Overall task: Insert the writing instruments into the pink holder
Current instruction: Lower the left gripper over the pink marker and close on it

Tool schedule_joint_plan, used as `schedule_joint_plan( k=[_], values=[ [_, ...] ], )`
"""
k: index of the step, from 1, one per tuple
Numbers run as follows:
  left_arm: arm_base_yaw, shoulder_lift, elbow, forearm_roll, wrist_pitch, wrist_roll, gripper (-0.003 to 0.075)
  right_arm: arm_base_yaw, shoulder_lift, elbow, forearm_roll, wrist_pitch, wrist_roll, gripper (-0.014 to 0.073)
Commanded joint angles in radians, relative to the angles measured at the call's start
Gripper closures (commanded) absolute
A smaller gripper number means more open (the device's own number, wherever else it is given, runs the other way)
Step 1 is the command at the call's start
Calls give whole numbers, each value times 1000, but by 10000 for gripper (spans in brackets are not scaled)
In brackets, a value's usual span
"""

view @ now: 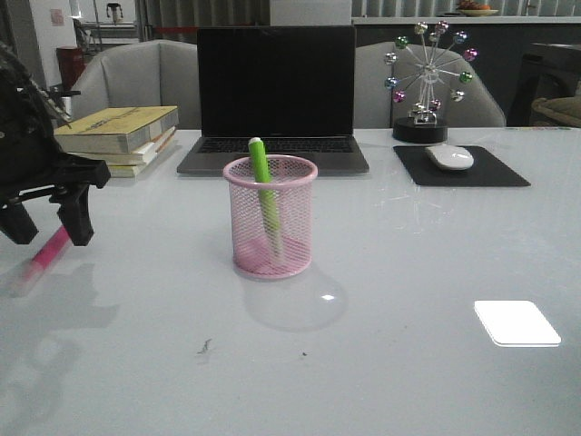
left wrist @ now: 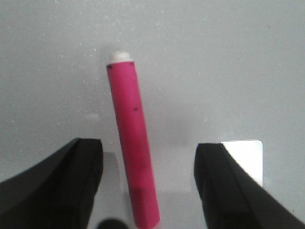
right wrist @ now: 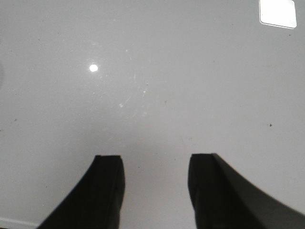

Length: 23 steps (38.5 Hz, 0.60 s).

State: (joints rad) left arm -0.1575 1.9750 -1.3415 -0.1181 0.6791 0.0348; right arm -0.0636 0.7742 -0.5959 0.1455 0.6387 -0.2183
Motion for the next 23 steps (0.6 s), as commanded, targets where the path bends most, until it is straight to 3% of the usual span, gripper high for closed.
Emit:
schedule_joint_plan(
  k=[1,16,20,23],
  values=[
    [-7,-29,-28,-1,-58,-4,241,0,-7,-28,8,-52,-2,159],
    [-7,-2,-28,-1,-67,-4,245,0,-7,-28,8,-51,-2,159],
    [-7,-2,-28,-1,-57,-4,305,0,-7,-28,8,-51,-2,159],
    [-7,-2,-28,-1,-43,-4,398,0,-7,-28,8,-51,-2,159]
  ],
)
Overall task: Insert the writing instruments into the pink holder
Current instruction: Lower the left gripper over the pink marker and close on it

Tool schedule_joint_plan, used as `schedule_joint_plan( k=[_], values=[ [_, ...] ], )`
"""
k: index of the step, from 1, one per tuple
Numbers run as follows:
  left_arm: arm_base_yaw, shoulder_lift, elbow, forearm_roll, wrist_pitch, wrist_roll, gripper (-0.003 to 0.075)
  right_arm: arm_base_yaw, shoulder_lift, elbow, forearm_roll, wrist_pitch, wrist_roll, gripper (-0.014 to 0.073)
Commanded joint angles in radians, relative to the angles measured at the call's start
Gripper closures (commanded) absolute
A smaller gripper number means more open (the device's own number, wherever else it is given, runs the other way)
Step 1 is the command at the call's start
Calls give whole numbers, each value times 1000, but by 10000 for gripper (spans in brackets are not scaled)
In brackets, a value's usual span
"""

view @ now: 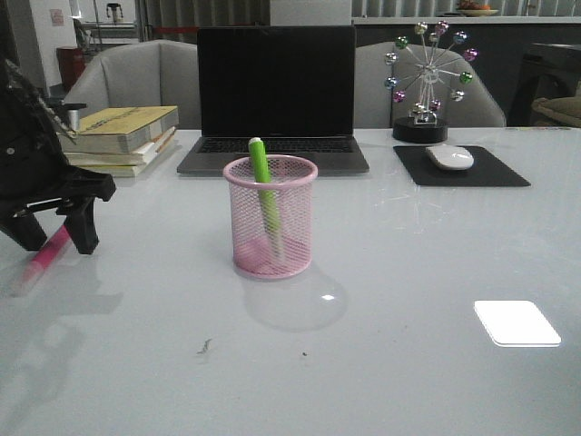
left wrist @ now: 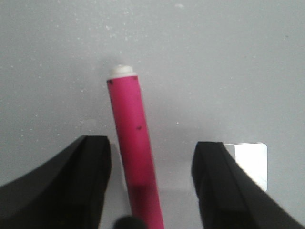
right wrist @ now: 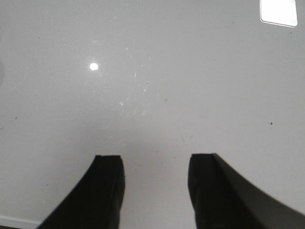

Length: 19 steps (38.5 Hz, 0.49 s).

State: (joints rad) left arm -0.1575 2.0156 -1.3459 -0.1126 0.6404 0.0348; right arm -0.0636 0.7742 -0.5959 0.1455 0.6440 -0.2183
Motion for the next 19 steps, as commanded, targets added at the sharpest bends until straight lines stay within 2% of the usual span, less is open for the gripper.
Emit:
schedule_joint_plan(
  k=[1,3,9,19],
  values=[
    [-7,-43,-24,-7,-2,-4,427,0,-7,-28,8,-57,-2,159],
    [-7,-43,-24,-7,5,-4,498,0,-7,-28,8,-57,-2,159],
    [-7,-43,-24,-7,11,-4,632,0,-7,-28,8,-57,-2,159],
    [-7,-71,-116,-7,47,4,628,0,-7,-28,8,-57,-2,159]
  ],
)
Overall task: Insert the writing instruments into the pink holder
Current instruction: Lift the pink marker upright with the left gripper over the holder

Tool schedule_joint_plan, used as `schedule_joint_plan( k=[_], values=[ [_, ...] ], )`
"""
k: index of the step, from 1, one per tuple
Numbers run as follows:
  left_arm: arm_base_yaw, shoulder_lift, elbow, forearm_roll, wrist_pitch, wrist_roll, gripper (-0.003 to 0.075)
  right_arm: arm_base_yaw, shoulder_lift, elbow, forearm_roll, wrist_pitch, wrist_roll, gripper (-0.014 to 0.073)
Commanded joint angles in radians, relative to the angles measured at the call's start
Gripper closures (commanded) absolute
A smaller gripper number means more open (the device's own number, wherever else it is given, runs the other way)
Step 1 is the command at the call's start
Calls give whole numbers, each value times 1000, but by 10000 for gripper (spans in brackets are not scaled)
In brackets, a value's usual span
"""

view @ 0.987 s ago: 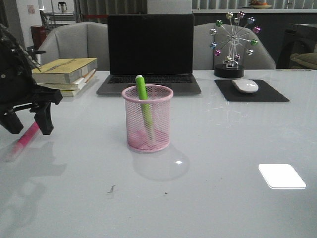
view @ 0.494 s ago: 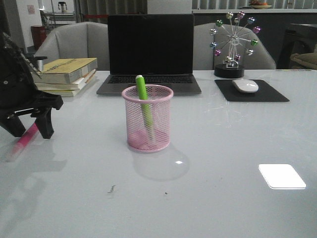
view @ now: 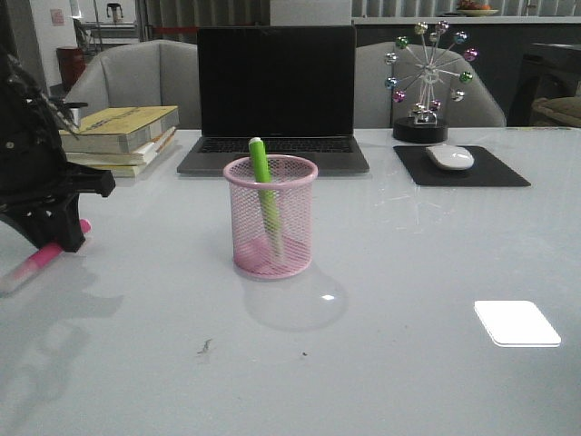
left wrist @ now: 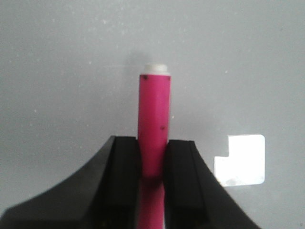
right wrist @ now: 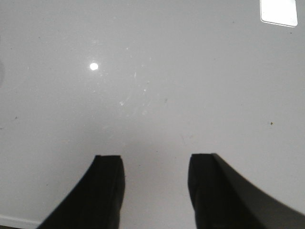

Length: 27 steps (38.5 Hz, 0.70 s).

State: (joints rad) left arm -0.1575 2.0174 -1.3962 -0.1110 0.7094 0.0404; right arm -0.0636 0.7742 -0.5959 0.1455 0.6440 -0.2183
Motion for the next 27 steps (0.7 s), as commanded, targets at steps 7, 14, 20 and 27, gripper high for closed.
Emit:
schedule_joint_plan(
  k=[7,14,20,27],
  values=[
    [-7,-152,-153,-8,-71,1,628,0,-7,-28,8,-56,-2,159],
    [-9,-259,-160,-49,-181,39,627,0,-7,-28,8,-56,-2,159],
    [-44,-333,-160,-111,-256,110,627,0,-7,-28,8,-56,-2,159],
    [-144,-393,-134,-111,-403,115,628,0,-7,-28,8,-56,-2,159]
  ],
)
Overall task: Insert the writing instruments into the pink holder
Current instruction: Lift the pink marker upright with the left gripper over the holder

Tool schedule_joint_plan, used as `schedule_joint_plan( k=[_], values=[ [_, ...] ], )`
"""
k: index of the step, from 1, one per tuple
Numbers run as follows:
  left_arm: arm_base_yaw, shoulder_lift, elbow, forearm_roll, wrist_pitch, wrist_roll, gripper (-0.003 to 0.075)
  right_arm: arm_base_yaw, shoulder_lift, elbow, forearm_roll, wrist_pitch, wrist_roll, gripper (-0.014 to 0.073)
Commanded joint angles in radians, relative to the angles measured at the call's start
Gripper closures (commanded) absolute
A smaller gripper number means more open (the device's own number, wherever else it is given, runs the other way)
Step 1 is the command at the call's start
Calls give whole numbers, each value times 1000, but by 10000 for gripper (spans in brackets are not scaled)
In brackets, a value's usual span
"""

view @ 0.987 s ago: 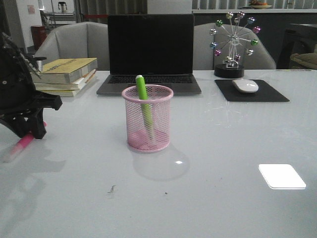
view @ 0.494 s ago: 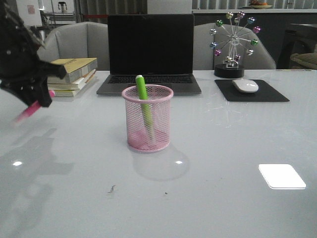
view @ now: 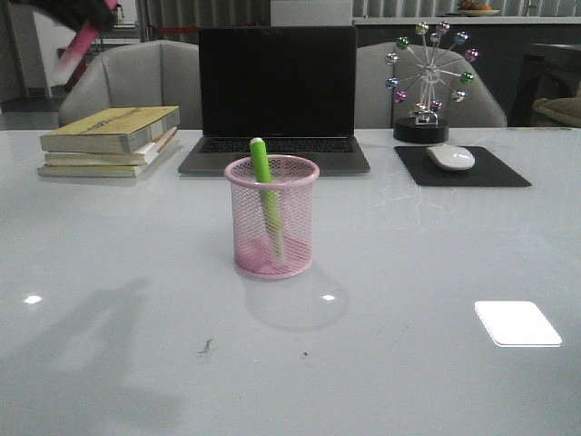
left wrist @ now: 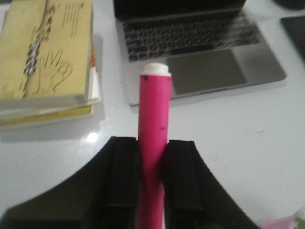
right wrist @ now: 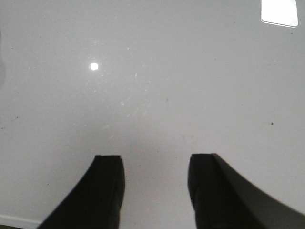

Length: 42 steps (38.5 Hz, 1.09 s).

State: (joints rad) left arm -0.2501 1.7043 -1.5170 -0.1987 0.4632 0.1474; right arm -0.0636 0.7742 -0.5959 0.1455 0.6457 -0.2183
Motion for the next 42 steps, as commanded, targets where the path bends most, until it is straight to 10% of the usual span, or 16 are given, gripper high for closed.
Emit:
schedule_joint_plan(
  k=[1,26,42],
  values=[
    [-71,-91,-4,-24,-190,8,628,0,-7,-28,8,-57,-2,159],
    [-421,-162,464,-227,-1035,-39,618,0,-7,-28,8,-19,-2,159],
    [-455,27,485,-227,-1140,-60,619,0,-7,-28,8,-20,-2,159]
  ],
)
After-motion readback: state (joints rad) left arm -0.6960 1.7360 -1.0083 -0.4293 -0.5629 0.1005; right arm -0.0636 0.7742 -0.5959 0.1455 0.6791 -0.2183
